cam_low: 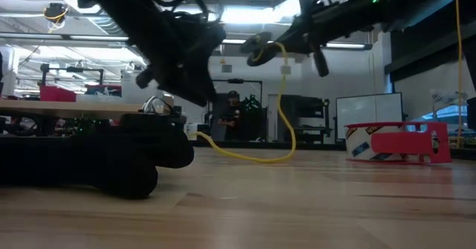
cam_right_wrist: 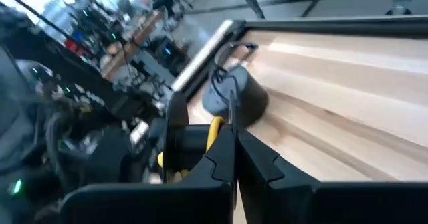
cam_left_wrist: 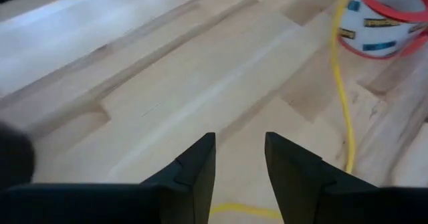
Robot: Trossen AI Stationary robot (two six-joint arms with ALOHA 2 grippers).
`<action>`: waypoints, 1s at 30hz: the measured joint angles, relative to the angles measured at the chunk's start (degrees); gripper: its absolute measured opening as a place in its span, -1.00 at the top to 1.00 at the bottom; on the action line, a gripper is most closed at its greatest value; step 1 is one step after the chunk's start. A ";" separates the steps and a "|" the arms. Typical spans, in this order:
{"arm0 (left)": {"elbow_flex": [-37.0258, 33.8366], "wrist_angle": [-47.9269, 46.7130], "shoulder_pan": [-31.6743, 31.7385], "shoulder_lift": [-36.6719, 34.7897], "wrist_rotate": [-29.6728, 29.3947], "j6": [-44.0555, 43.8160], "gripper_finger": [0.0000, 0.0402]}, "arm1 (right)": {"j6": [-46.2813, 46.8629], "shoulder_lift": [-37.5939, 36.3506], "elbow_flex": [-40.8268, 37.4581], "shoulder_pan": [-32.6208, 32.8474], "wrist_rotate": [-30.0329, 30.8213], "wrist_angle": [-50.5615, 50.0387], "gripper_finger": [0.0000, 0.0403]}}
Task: Coil cords
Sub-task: Coil the yellow wire onto the spool
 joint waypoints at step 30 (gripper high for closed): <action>-35.42 39.15 -3.09 -29.43 -7.68 -1.62 0.39 | 16.78 -18.41 -23.47 0.02 5.06 23.27 0.97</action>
